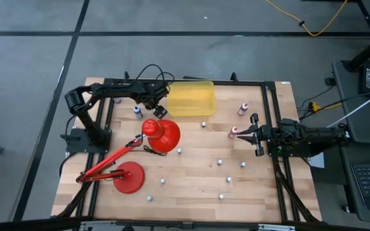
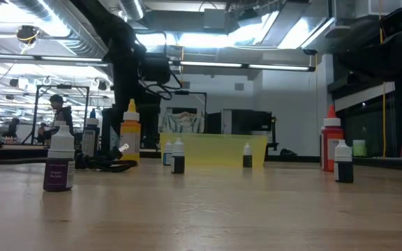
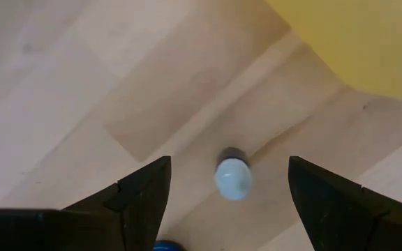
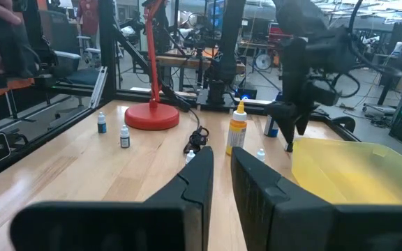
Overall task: Pick & Place food coloring
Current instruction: Put the green food coloring bottle into the yellow bin
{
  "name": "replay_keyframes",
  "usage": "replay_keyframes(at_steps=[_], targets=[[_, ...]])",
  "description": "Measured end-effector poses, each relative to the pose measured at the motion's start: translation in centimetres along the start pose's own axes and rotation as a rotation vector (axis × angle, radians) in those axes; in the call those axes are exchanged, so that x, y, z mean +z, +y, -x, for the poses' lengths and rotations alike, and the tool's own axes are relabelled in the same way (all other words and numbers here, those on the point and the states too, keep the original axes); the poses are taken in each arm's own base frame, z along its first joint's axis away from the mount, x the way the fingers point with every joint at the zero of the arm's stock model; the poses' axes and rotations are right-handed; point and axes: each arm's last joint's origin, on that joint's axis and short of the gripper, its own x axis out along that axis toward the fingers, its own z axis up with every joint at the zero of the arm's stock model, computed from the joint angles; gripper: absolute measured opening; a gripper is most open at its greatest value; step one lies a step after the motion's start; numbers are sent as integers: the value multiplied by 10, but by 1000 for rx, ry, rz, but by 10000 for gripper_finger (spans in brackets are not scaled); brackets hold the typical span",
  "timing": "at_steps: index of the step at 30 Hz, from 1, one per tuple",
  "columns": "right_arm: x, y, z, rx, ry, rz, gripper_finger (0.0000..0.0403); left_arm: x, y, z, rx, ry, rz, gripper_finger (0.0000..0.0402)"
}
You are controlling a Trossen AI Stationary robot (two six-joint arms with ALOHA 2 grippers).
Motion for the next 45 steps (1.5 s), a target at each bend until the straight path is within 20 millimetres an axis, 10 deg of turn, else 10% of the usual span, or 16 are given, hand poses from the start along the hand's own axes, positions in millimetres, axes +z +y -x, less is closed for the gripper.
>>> replay_keyframes(at_steps=[11, 32, 45], targets=[[0, 0, 0, 0, 0, 0, 56, -1, -4, -7, 9, 15, -6, 270], [0, 0, 0, 1, 0, 0, 56, -1, -4, -7, 4, 18, -6, 62], [0, 0, 0, 0, 0, 0, 56, -6, -1, 22, -52, 7, -16, 55]])
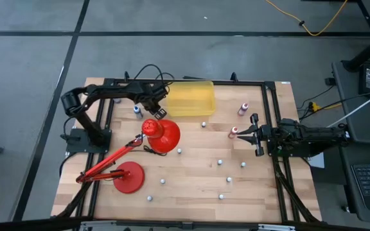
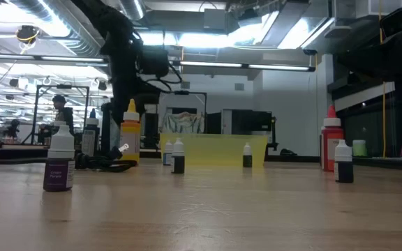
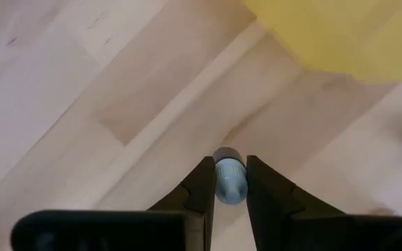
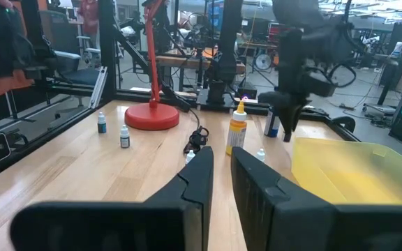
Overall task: Pick & Place food coloring
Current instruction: Put the green food coloring bottle into the yellow bin
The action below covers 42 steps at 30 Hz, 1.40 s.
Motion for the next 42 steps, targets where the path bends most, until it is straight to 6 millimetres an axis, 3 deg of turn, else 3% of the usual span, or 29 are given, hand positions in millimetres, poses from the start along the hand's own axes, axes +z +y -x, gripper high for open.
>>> replay_keyframes(at_steps=[13, 24, 33, 42], targets=[[0, 0, 0, 0, 0, 0, 56, -13, -3, 60, -130, -36, -30, 55], [0, 0, 0, 0, -1, 0, 56, -32, -20, 87, -166, -42, -145, 55], [0, 0, 0, 0, -1, 0, 56, 11, -33, 100, -103, -90, -277, 55], [0, 0, 0, 0, -1, 0, 56, 59, -44, 81, -63, -87, -312, 55]])
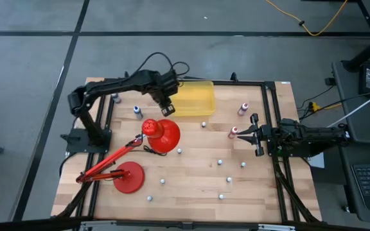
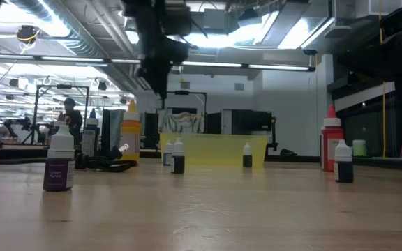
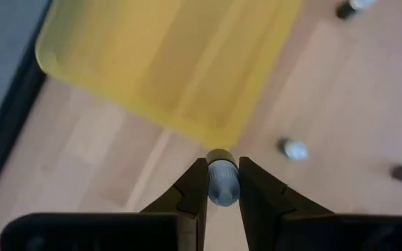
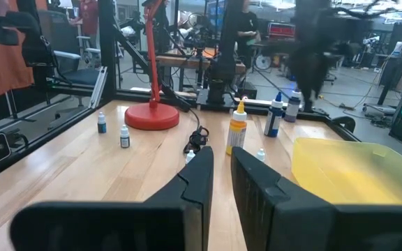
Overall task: Pick & Place food coloring
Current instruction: Put the green food coloring bottle into the yellow bin
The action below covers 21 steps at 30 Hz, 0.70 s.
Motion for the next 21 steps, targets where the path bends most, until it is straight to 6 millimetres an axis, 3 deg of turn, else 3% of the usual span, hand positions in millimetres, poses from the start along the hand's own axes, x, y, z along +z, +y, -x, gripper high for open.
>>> replay_keyframes(at_steps=[9, 21], targets=[[0, 0, 0, -1, 1, 0, 56, 40, 9, -34, 31, 18, 29, 54], [0, 0, 0, -1, 0, 0, 56, 43, 14, -82, 49, 120, 64, 54]])
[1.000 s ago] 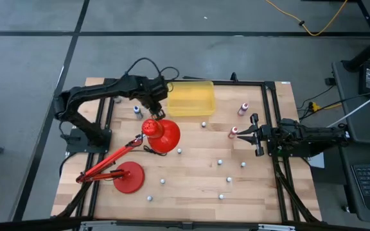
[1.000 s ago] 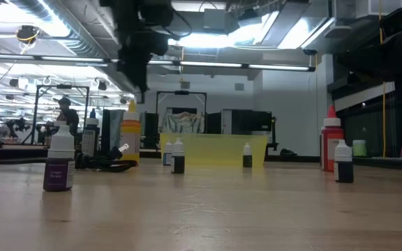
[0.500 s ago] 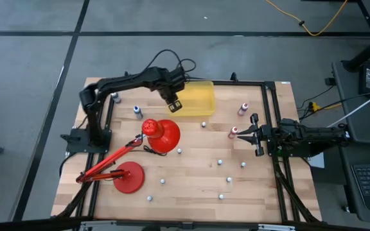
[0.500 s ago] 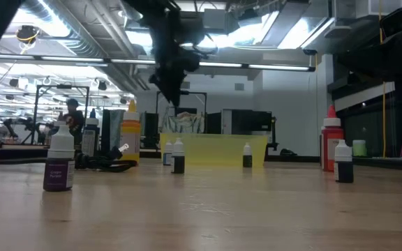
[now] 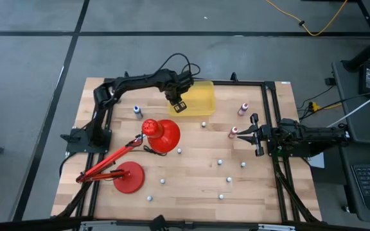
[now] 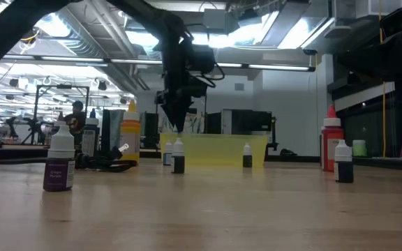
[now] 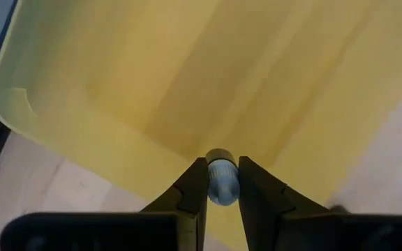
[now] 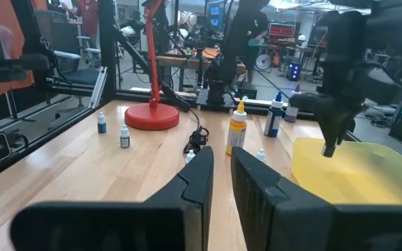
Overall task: Pick & Place food coloring
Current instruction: Put the green food coloring bottle into the yellow bin
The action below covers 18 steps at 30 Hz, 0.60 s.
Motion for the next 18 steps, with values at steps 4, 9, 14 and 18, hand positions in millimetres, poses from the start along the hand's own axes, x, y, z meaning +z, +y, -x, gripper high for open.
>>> replay_keyframes(at_steps=[4, 9, 14, 18], targets=[[0, 0, 0, 0, 0, 0, 56, 0, -1, -9, -3, -9, 27, 54], [0, 0, 0, 0, -1, 0, 56, -7, -2, -21, -11, 20, 62, 54], [0, 0, 0, 0, 0, 0, 56, -9, -3, -25, -17, 22, 105, 54], [0, 0, 0, 0, 0, 0, 56, -11, -5, -29, -18, 26, 133, 54]])
